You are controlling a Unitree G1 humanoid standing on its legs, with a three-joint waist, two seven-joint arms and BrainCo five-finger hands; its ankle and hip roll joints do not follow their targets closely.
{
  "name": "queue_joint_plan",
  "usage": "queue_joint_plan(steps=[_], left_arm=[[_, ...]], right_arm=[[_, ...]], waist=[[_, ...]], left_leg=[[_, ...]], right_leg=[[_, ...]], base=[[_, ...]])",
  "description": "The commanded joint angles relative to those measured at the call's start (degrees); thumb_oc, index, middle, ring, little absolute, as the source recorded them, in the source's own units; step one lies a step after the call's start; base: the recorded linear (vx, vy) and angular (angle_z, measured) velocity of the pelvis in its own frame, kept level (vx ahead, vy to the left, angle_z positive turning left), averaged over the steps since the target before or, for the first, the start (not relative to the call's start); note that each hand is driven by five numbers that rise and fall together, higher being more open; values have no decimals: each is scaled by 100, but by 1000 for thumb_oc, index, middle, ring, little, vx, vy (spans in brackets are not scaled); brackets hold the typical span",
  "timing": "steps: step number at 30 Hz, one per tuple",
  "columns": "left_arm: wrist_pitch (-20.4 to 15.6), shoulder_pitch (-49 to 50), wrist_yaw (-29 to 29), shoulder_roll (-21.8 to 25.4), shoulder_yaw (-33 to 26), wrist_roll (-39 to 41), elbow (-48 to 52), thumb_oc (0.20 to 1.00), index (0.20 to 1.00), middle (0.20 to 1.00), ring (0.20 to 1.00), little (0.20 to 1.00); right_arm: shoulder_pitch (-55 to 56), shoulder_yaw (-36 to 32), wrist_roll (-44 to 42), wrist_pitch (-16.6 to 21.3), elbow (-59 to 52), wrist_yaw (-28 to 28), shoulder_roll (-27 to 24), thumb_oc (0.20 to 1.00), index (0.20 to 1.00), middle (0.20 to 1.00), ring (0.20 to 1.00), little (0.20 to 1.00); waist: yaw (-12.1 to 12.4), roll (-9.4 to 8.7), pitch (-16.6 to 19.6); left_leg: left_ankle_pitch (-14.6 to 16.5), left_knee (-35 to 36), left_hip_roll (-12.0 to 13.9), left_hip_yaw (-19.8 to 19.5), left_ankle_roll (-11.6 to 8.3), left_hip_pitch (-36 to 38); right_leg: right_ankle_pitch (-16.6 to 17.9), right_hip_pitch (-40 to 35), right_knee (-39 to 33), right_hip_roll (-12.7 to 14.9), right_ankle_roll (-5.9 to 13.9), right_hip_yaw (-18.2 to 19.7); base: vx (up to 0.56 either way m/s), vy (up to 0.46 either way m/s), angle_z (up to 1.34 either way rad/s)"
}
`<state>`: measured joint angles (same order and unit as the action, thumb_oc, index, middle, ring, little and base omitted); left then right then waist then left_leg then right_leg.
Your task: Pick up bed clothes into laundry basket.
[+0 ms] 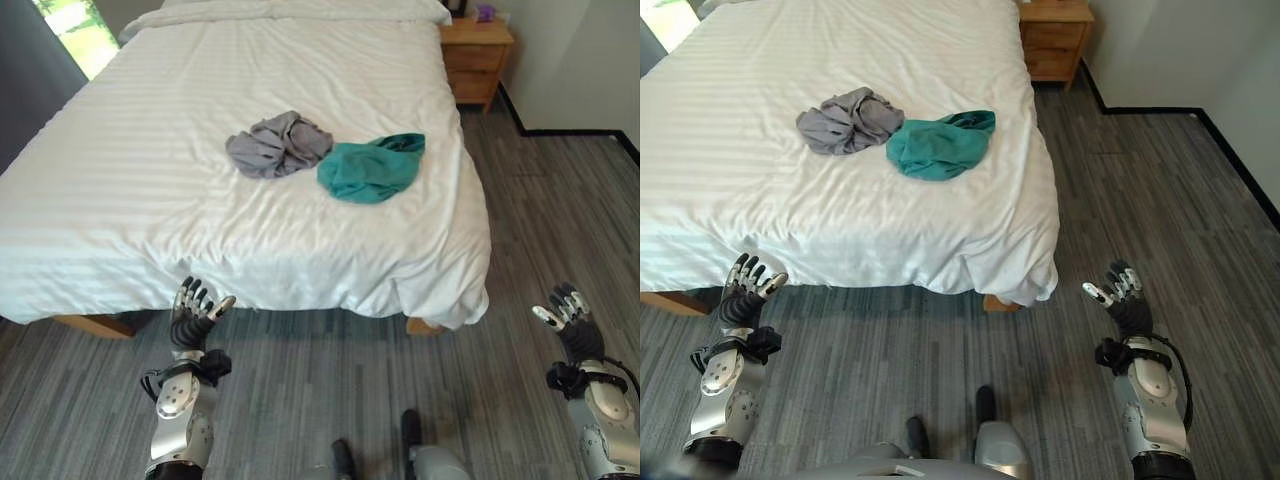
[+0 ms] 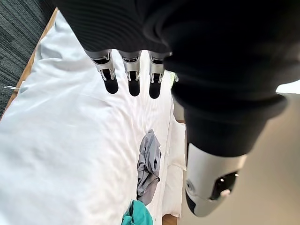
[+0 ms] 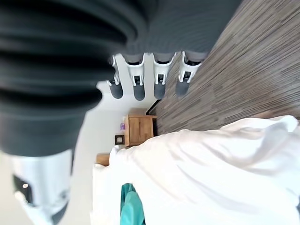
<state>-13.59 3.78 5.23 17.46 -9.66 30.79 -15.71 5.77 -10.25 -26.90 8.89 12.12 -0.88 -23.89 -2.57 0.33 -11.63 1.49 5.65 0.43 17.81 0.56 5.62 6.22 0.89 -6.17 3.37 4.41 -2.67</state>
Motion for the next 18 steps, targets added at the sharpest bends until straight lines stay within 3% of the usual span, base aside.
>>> queue_joint_plan(steps=[1, 3, 4, 5, 7, 9, 11, 13, 14, 15, 18], left_arm=[[-166, -242, -113, 135, 30, -15, 25, 1000, 1000, 1000, 1000, 1000], [-167, -240, -113, 136, 31, -15, 25, 1000, 1000, 1000, 1000, 1000], [-191, -540, -54, 328, 153, -188, 259, 1000, 1000, 1000, 1000, 1000], [-199, -517, -45, 297, 187, -124, 218, 1000, 1000, 1000, 1000, 1000], [-232, -501, 21, 166, 114, 118, 219, 1000, 1000, 1000, 1000, 1000], [-149, -532, 33, 163, 154, -15, 21, 1000, 1000, 1000, 1000, 1000], [-156, -543, 8, 154, 162, -21, 16, 1000, 1000, 1000, 1000, 1000], [-195, -510, -32, 95, 169, 121, 65, 1000, 1000, 1000, 1000, 1000], [-162, -502, -22, 21, 247, 196, -3, 1000, 1000, 1000, 1000, 1000], [-163, -506, -21, 21, 250, 196, -6, 1000, 1000, 1000, 1000, 1000], [-108, -377, -57, -19, 307, 153, -41, 1000, 1000, 1000, 1000, 1000]], right_arm=[[-113, 7, -28, 306, -222, 56, -25, 1000, 1000, 1000, 1000, 1000], [-108, 7, -27, 303, -227, 54, -23, 1000, 1000, 1000, 1000, 1000], [219, 188, -547, 334, -212, 191, 430, 1000, 1000, 1000, 1000, 1000], [86, 266, -493, 334, -155, 83, 360, 1000, 1000, 1000, 1000, 1000], [-22, 276, -714, 400, -273, 79, 406, 1000, 1000, 1000, 1000, 1000], [37, 330, -431, 289, -222, 45, 310, 1000, 1000, 1000, 1000, 1000], [77, 341, -461, 288, -177, 87, 295, 1000, 1000, 1000, 1000, 1000], [59, 391, -520, 295, -88, 137, 238, 1000, 1000, 1000, 1000, 1000], [-1, 366, -669, 316, 11, 33, 228, 1000, 1000, 1000, 1000, 1000], [-3, 363, -671, 317, 13, 33, 227, 1000, 1000, 1000, 1000, 1000], [93, 228, -758, 334, -135, 73, 232, 1000, 1000, 1000, 1000, 1000]], waist=[[51, -138, 103], [46, -141, 94], [-71, -118, -207], [-68, -121, -184], [75, -139, -180], [37, -172, -148], [56, -231, -175], [168, -322, -253], [221, -356, -294], [213, -355, -299], [196, -318, -212]], left_leg=[[-234, -65, 220, -400, -262, -1], [-233, -65, 219, -406, -262, 13], [158, -65, 189, -388, -226, -39], [136, -65, 218, -361, -227, -3], [75, -65, 285, -292, -212, -4], [23, -68, 337, -328, -233, 57], [77, -533, 413, -393, -278, -12], [204, -1170, 440, -748, -352, -255], [30, -1333, 615, -891, -447, -453], [29, -1337, 614, -903, -450, -455], [-379, -952, 979, -881, -543, -605]], right_leg=[[-493, -359, 347, 64, 238, 8], [-489, -381, 333, 65, 238, 1], [-674, 475, 1399, 205, 330, -419], [-665, 452, 1278, 37, 313, -147], [-662, 484, 1268, 35, 283, -183], [-746, 402, 1237, -96, 171, -87], [-803, 274, 1218, -97, 78, -171], [-838, 125, 1157, -118, -18, -186], [-828, -20, 1076, -20, -22, -261], [-826, -30, 1068, -18, -23, -273], [-917, -219, 986, 165, 37, -360]], base=[[15, -51, 21], [14, -21, 18], [-13, -65, 11], [-38, -102, 7], [-100, -117, -2], [-98, -188, -23], [-30, -165, 7], [11, -143, 12], [3, -103, 13], [27, -22, 15], [126, 86, 19]])
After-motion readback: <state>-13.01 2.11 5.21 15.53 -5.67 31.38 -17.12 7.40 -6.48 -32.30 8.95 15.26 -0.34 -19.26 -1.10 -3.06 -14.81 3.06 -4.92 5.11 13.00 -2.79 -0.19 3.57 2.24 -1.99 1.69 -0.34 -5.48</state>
